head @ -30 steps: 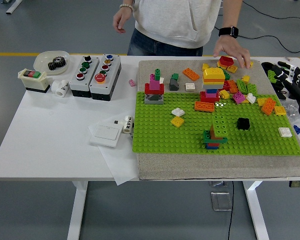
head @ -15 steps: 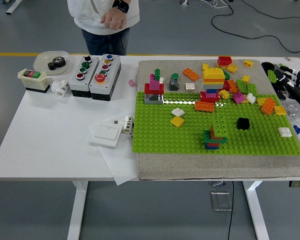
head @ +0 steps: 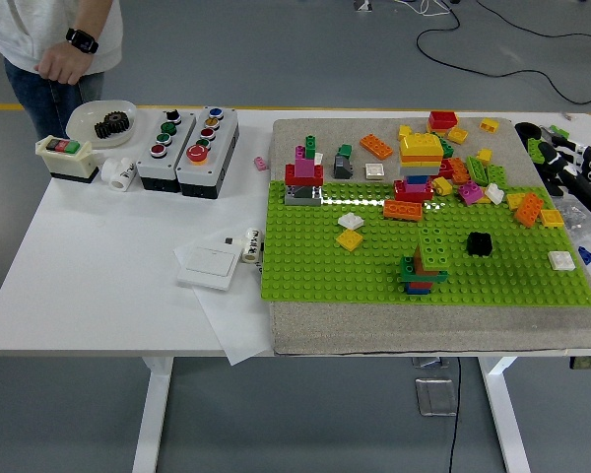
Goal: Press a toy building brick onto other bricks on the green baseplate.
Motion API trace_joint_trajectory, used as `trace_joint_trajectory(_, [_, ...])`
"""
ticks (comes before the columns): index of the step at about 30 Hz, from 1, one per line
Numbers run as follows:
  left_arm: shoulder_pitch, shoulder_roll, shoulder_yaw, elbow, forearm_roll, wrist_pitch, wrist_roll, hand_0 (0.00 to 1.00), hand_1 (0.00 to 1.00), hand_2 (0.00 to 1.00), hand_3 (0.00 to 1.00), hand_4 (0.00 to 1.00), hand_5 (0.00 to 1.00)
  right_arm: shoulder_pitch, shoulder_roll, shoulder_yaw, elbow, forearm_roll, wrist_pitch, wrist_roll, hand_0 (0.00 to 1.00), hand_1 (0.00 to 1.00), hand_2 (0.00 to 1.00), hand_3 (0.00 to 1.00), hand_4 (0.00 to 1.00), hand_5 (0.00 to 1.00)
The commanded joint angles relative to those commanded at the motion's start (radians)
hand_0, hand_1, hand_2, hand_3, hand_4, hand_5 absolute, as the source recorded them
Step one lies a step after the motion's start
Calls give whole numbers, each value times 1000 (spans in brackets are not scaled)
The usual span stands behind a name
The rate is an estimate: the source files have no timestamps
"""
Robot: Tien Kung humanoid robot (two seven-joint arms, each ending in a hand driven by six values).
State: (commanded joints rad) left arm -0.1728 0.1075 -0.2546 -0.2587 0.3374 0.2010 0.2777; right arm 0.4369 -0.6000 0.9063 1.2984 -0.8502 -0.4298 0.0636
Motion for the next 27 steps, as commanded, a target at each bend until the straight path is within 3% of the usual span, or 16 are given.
trace_joint_trajectory(27, [8, 3, -14, 0, 31, -1, 7, 496, 572, 659, 626, 666, 748, 2, -4, -5, 4, 5, 6, -2, 723, 743, 800, 865, 972, 772])
